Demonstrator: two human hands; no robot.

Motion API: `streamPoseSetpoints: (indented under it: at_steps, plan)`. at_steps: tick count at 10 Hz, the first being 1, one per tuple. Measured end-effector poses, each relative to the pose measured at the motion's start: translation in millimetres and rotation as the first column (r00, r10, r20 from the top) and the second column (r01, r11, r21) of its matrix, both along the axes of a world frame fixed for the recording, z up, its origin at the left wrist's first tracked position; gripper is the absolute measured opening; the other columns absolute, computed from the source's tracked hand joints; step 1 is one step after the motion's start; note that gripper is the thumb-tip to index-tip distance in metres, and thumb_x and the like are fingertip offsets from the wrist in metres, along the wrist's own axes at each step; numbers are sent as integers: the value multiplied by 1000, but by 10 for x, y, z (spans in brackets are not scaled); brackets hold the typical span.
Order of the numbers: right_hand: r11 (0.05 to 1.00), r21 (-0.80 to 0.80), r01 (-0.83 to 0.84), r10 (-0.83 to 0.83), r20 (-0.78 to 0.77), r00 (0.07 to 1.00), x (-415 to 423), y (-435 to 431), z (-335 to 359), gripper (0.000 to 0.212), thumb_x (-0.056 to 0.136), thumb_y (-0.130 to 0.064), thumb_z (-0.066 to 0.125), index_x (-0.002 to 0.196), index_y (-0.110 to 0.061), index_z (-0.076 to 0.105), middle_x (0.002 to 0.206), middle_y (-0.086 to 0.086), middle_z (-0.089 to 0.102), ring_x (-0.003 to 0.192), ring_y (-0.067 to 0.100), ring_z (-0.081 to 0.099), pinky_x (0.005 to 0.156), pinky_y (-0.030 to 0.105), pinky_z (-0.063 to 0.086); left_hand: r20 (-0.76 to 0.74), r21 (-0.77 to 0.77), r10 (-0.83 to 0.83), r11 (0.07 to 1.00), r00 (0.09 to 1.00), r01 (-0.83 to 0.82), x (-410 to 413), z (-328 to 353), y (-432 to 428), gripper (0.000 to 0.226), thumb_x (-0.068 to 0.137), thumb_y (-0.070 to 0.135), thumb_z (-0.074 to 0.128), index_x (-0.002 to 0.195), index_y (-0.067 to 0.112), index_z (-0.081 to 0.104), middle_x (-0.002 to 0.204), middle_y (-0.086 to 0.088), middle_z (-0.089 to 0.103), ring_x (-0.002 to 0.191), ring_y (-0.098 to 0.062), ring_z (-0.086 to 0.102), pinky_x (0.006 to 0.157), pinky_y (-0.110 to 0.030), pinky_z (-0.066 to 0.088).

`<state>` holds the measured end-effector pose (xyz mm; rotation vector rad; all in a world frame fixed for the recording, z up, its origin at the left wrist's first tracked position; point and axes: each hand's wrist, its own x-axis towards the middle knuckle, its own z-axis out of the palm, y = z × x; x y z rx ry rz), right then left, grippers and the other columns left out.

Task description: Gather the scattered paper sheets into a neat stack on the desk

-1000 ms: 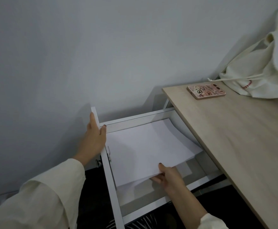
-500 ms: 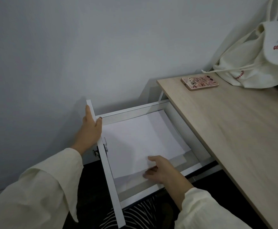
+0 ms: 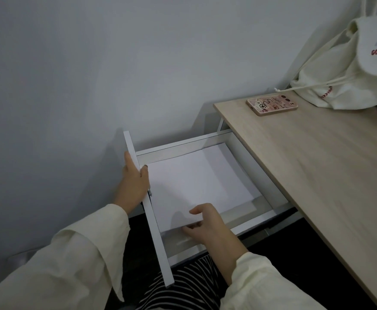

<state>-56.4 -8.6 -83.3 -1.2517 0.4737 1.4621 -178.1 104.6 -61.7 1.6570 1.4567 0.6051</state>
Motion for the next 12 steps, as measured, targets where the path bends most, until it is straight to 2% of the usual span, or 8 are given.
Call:
streamPoseSetpoints:
  at_steps: [1, 3, 5, 6, 7, 9, 11, 12]
  plan:
    - [999, -17, -36, 36, -1, 999, 56, -104, 57, 21, 77, 4, 50, 98, 2, 49, 97, 15, 46, 98, 33, 54, 76, 32, 45, 17, -54, 2, 999, 1000, -1, 5, -45, -166, 58, 97, 26, 39, 145, 13, 10, 146, -19, 34, 103, -28, 55, 101, -42, 38]
    - [956, -50, -290, 277, 485, 829, 499, -389, 604, 24, 88, -1, 48, 110, -2, 58, 108, 18, 59, 102, 28, 58, 92, 34, 47, -13, -1, -4, 1000, 1000, 4, 132, -64, -528, 72, 93, 32, 51, 146, 5, 9, 153, -11, 23, 140, -29, 26, 114, -41, 23]
    - [924, -203, -323, 209, 978, -16, 1260, -854, 895, 32, 95, -11, 43, 123, -15, 59, 126, 0, 56, 113, 13, 51, 87, 18, 40, 93, -44, -40, 998, 995, 44, 646, 2, -570, 73, 91, 38, 54, 142, 3, 17, 143, -9, 33, 134, -25, 33, 107, -32, 25]
    - [847, -492, -202, 382, 827, -413, 1563, -1067, 640, 39, 98, -20, 43, 135, -12, 49, 147, 10, 38, 137, 26, 33, 113, 31, 22, 165, -60, -94, 993, 982, 105, 993, 40, -617, 61, 91, 39, 54, 134, 7, 24, 120, 0, 35, 115, -18, 40, 94, -24, 27]
    - [773, -609, -178, 454, 726, -517, 1710, -1210, 532, 51, 98, -40, 24, 144, -23, 35, 156, 4, 21, 145, 19, 16, 117, 31, 5, 189, -21, -184, 981, 965, 191, 1349, 16, -633, 52, 85, 54, 54, 118, 23, 28, 121, -3, 46, 111, -19, 45, 100, -35, 37]
    - [844, -500, -195, 356, 793, -494, 1716, -1209, 518, 47, 94, -32, 31, 137, -21, 47, 152, 5, 34, 143, 19, 25, 114, 24, 3, 263, -46, -280, 952, 923, 302, 2028, -9, -707, 65, 81, 69, 41, 122, 20, 35, 128, -4, 47, 124, -26, 45, 108, -44, 34]
    - [867, -384, -317, 246, 883, -400, 1762, -1397, 533, 37, 97, -18, 44, 132, -20, 53, 148, -1, 39, 140, 11, 28, 108, 7, -3, 541, -243, -132, 921, 831, 304, 2376, 17, -806, 45, 96, 38, 45, 137, 19, 42, 118, 12, 54, 106, -6, 53, 79, -14, 43]
    - [863, -245, -442, 205, 969, -136, 1817, -1661, 610, 31, 96, -11, 46, 122, -18, 62, 142, -5, 46, 132, 0, 32, 110, 5, 8, 614, -293, -69, 905, 786, 309, 2310, 35, -849, 39, 95, 38, 47, 130, 23, 46, 112, 14, 59, 98, 1, 57, 65, -10, 49]
